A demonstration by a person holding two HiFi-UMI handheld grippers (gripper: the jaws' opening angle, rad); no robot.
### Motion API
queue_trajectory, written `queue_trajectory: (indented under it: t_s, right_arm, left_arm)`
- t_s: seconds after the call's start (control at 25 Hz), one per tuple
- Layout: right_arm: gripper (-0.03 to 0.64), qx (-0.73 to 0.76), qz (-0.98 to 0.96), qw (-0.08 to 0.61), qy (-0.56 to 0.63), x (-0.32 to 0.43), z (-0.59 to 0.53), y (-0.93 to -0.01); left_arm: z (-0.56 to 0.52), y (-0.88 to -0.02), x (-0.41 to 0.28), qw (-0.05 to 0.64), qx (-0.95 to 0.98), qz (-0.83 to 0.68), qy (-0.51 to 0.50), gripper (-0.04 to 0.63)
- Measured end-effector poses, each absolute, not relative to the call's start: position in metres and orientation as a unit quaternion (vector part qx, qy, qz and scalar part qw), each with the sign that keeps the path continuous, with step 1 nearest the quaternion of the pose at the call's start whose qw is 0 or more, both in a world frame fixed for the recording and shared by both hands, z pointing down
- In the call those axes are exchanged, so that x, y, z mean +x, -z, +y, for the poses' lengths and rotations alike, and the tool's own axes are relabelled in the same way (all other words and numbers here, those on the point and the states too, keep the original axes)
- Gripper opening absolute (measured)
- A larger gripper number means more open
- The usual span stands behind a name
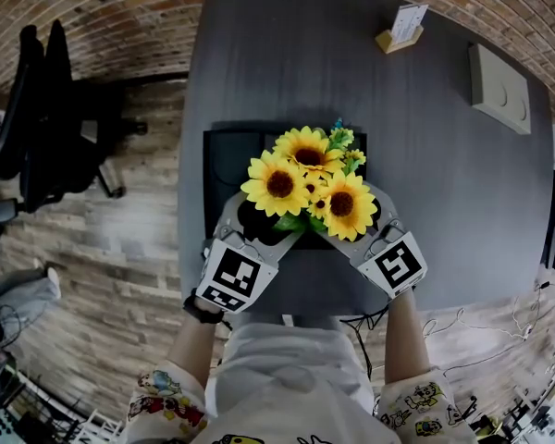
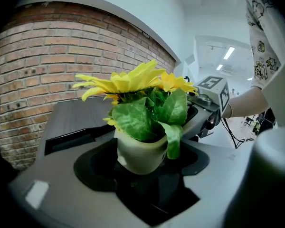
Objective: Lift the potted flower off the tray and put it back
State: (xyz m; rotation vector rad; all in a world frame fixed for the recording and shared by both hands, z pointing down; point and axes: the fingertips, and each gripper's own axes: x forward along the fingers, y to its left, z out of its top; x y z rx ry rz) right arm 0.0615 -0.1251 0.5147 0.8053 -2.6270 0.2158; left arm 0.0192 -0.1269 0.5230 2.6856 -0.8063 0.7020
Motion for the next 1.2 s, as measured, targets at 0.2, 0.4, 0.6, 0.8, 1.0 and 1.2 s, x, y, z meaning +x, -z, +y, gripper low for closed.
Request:
queue_trajectory:
  t_s: [0.2, 0.4, 0.6, 0.8, 1.0, 1.2]
  right_arm:
    - [0.360, 0.290, -0.934, 0.191, -0.081, 0.061, -0.126, -0.515]
    - [0.356, 0.293, -0.933, 0.192, -0.084, 0.062, -0.126, -0.517]
    - [0.362, 0.300, -0.930, 0.190, -0.093, 0.064, -0.127, -0.518]
    - [0.384, 0.309, -0.924, 0.183, -0.131, 0.069, -0.121, -0.521]
    - [0.390, 0.327, -0.917, 0.177, -0.143, 0.077, -0.117, -0.516]
    - [0.390, 0.349, -0.910, 0.181, -0.135, 0.089, -0.113, -0.500]
  left_arm:
    - [-0.128, -0.523, 0.019, 0.124, 0.922, -0.278, -0.239, 0.365]
    - [-0.129, -0.524, 0.020, 0.125, 0.922, -0.282, -0.236, 0.367]
    - [-0.127, -0.528, 0.019, 0.124, 0.918, -0.286, -0.244, 0.362]
    - [-0.122, -0.529, 0.021, 0.122, 0.918, -0.284, -0.249, 0.385]
    - [-0.119, -0.524, 0.015, 0.130, 0.917, -0.292, -0.241, 0.394]
    - [-0.114, -0.511, 0.004, 0.133, 0.916, -0.301, -0.230, 0.397]
